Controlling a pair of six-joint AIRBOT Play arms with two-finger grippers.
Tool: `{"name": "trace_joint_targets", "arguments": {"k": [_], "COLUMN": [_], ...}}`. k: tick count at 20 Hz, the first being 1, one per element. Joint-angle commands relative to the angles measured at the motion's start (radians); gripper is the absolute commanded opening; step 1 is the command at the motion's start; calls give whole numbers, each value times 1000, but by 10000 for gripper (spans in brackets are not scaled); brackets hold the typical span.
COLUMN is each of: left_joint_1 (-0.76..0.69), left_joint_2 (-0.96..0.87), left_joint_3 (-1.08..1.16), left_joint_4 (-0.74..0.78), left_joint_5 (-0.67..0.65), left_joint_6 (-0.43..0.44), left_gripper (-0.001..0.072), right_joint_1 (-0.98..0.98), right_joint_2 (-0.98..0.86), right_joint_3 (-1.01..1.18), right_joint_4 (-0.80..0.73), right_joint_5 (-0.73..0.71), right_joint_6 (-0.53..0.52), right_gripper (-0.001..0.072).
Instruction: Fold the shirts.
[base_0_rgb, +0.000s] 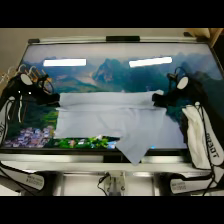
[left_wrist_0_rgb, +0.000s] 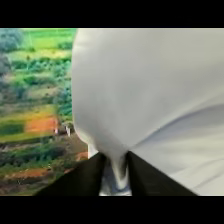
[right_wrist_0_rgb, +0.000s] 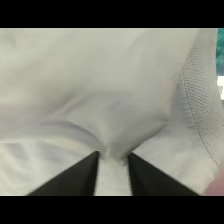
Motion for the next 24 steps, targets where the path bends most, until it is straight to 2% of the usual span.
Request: {"name": "trace_joint_targets", "arguments": {"k": [1, 3, 5, 6, 8, 11, 13, 20, 21, 22, 23, 24], "left_joint_1": [2, 21, 65, 93, 149, 227, 261, 238, 227, 212, 194, 177], "left_joint_2": [-6, 5, 51, 88, 190, 352, 422, 423, 423, 423, 423, 423], "left_joint_3": [41, 98, 100, 66, -115, -493, -660, -776, -779, -780, -780, -780], "left_joint_4": [-4, 17, 16, 9, -15, -92, -155, -234, -247, -250, -251, -249], "left_joint_5": [-49, -155, -240, -269, -264, -138, -29, 159, 190, 212, 221, 220], "left_joint_6": [-13, -10, -11, -10, 7, 78, 113, 117, 105, 86, 72, 73], "left_gripper": [617, 623, 595, 595, 595, 595, 595, 586, 561, 416, 355, 235], "right_joint_1": [-1, -1, -1, -4, -41, -121, -148, -154, -154, -154, -154, -154], "right_joint_2": [8, 55, 122, 152, 207, 301, 345, 375, 375, 375, 375, 375], "right_joint_3": [6, 21, 20, 19, -7, -82, -110, -116, -116, -116, -116, -116], "right_joint_4": [53, -21, -177, -247, -263, -187, -153, -146, -146, -146, -146, -146], "right_joint_5": [56, 134, 242, 311, 407, 422, 407, 407, 409, 410, 416, 418], "right_joint_6": [8, -2, -6, -37, -89, -112, -112, -112, -112, -112, -112, -112], "right_gripper": [504, 504, 504, 504, 504, 504, 504, 504, 504, 504, 504, 504]}}
